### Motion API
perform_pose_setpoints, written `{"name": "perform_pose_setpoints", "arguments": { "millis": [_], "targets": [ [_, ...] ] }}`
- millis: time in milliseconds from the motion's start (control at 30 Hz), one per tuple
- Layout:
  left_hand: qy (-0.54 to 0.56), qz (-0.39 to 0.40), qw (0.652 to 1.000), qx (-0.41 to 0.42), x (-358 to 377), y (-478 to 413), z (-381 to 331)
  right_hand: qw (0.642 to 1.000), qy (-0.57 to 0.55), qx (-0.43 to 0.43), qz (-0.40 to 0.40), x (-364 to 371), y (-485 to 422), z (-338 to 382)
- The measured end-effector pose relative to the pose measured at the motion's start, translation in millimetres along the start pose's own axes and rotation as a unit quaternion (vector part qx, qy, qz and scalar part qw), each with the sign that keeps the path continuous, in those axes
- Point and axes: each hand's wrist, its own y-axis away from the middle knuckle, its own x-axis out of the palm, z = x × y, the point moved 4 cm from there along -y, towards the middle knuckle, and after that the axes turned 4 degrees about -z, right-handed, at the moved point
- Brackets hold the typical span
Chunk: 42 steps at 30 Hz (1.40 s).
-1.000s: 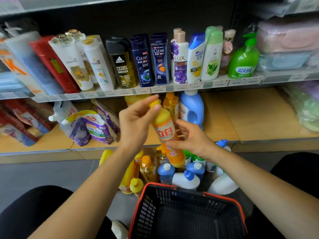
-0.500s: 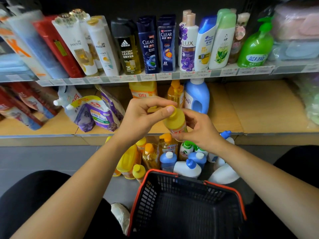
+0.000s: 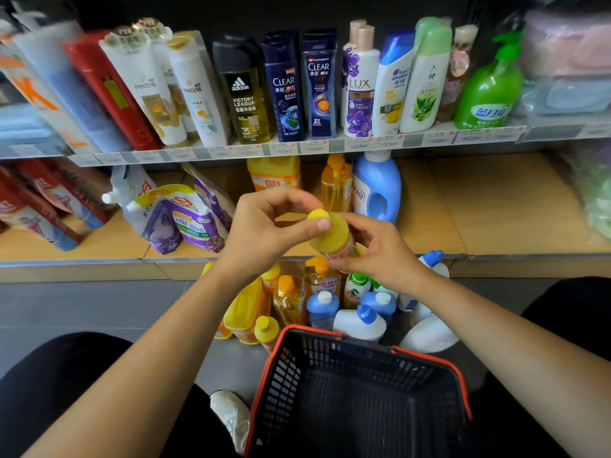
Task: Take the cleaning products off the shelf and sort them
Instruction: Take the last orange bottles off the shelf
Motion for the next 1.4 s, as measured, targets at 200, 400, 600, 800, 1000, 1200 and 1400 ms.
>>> {"name": "perform_pose_setpoints", "arguments": {
  "millis": [200,400,600,800,1000,1200,1400],
  "targets": [
    [0.0,0.003,0.999,0.039,-1,4,-2,1.0,-0.021,0.018,0.008,1,-2,-1],
    [-0.108,0.014,0.994,0.026,-4,2,-2,1.0,0.001,0.004,0.015,5,-2,3],
    [-0.116,0.015,0.993,0.015,-6,3,3,1.0,0.028,-0.008,0.0,0,-4,-2],
    [-0.122,0.033,0.992,0.015,-3,1,6,1.0,0.013,-0.01,-0.002,-1,-5,0],
    [-0.088,-0.003,0.996,0.015,-5,-1,7,0.999,-0.001,-0.023,0.023,3,-6,7],
    [-0.034,-0.072,0.997,-0.02,-21,-4,3,0.984,0.079,0.092,0.131,-6,-4,-22],
    [0.067,-0.238,0.966,-0.07,-54,-7,13,0.988,0.038,0.13,0.077,-37,-5,-35]
  ]
}}
